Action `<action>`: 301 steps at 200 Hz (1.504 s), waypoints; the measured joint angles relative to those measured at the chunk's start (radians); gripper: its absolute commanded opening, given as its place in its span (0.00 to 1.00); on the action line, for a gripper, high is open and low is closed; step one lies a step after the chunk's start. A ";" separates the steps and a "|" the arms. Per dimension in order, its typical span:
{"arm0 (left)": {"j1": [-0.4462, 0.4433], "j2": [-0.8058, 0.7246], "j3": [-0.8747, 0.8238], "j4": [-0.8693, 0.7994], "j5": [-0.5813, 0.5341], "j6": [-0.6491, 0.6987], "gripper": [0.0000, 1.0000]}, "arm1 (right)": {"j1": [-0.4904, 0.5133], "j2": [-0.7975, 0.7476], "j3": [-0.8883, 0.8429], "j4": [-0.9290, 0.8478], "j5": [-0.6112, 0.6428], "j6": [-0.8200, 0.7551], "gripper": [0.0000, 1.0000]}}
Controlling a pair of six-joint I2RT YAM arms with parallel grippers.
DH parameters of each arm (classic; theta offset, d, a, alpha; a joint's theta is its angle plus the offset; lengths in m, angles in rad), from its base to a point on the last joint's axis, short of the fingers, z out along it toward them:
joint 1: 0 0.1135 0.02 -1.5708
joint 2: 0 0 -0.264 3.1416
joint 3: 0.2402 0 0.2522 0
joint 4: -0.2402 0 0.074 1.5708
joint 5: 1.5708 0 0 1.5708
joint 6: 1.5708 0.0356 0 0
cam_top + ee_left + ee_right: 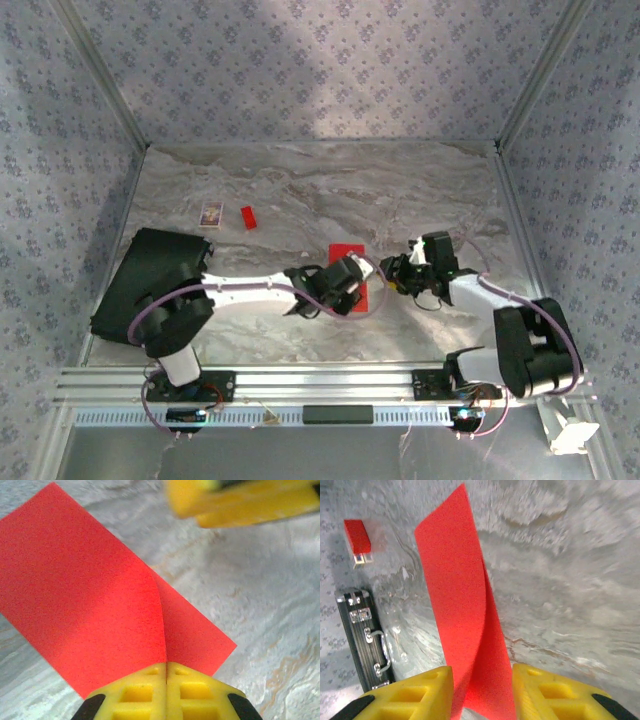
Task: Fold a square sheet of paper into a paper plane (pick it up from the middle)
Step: Fold the triangle a second time at the center of the table.
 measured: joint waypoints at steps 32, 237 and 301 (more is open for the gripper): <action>0.069 -0.003 -0.002 0.073 0.181 -0.091 0.00 | -0.023 -0.100 -0.002 -0.079 0.048 -0.022 0.35; 0.123 0.036 -0.002 0.101 0.335 -0.195 0.00 | 0.174 0.120 -0.026 -0.008 0.060 -0.069 0.02; 0.180 0.073 -0.002 0.083 0.346 -0.195 0.00 | 0.177 0.123 -0.011 -0.037 0.073 -0.097 0.01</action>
